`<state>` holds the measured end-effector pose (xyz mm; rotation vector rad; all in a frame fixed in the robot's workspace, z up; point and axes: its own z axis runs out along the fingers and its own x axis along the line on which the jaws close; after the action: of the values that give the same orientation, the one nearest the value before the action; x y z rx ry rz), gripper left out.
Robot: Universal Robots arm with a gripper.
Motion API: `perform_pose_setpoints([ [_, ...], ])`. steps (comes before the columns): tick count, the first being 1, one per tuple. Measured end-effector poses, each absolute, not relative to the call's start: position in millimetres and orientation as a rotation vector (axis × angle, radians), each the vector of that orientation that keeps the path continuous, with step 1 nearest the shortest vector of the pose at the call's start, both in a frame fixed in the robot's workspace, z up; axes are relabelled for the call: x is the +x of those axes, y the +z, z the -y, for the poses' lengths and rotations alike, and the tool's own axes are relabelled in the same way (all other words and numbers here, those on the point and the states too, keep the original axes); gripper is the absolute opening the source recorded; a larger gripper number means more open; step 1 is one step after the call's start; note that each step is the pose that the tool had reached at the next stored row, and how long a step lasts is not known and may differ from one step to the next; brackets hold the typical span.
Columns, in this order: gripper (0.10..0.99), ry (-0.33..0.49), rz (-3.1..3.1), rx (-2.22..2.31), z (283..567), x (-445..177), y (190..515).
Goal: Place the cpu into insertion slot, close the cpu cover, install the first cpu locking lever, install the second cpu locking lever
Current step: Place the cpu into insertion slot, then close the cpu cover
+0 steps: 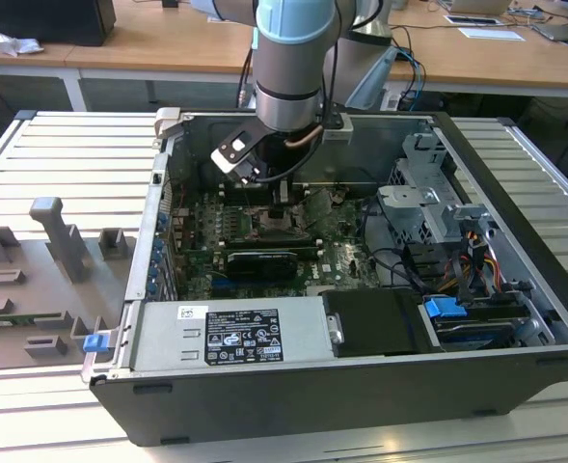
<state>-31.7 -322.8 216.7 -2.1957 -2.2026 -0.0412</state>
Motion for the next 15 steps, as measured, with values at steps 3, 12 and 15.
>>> perform_pose_setpoints([
  [3, 0.106, -0.042, 2.202, -2.196, 322.8, -31.7, 219.1],
  [12, 0.106, -0.042, 2.200, -2.198, 322.8, -31.6, 223.5],
  [15, 0.106, -0.037, 2.198, -2.196, 322.8, -20.5, 223.6],
])
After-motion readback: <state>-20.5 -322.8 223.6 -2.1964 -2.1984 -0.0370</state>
